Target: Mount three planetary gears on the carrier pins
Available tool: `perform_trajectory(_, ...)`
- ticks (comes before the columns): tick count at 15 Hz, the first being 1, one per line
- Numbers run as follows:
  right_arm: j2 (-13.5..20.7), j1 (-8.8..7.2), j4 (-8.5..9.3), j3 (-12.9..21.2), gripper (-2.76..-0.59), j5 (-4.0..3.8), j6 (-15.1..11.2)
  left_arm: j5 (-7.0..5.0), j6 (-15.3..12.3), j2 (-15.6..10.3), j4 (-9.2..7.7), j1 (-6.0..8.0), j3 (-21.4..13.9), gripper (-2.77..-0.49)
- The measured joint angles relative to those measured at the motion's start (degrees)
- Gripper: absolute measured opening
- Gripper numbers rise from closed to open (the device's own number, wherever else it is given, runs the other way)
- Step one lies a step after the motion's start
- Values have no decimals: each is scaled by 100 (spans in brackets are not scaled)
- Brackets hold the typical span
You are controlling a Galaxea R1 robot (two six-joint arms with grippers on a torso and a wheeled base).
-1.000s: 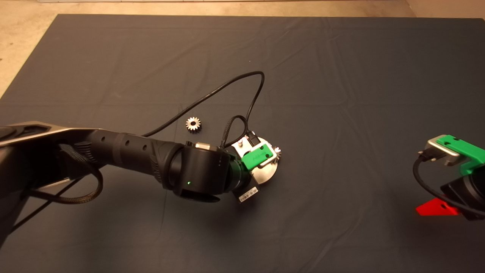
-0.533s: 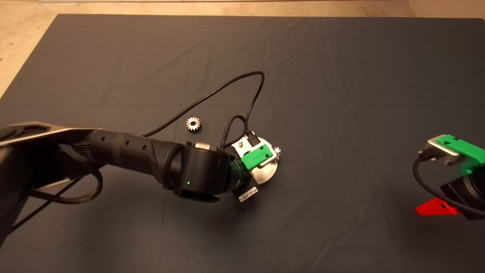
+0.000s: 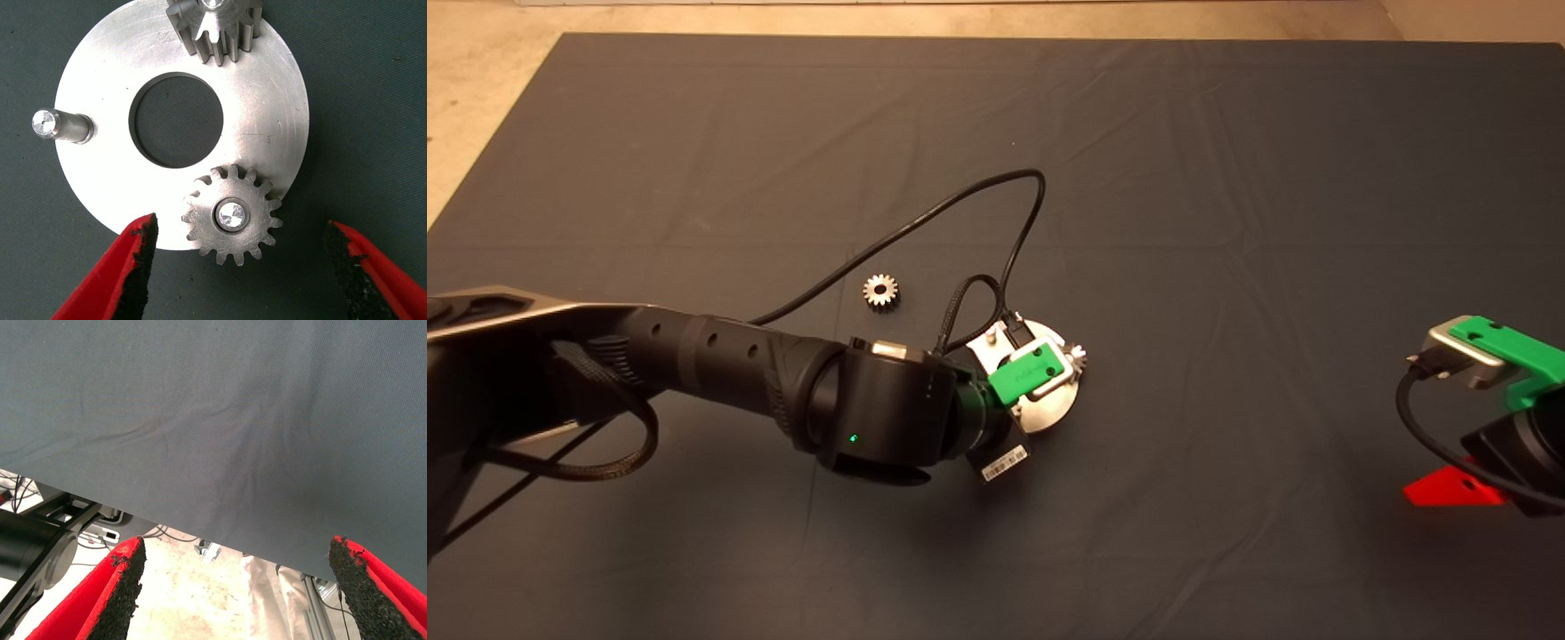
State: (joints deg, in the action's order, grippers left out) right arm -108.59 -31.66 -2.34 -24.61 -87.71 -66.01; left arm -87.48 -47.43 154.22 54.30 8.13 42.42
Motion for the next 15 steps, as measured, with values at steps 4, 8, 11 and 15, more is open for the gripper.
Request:
perform_trajectory(4,-44,2,0,-140,-133,0,133,2,-58,-40,-124,282,-92,-137)
perform_trajectory(8,-376,148,-2,-204,-133,-18,215,2,-228,-209,-476,612,-168,-137)
perform_trajectory(11,-997,364,-66,-219,-133,15,215,16,-269,-498,-744,752,-299,-137)
perform_trajectory(15,-1297,798,-385,-245,-133,-13,212,-20,-284,-1015,-844,892,-299,-137)
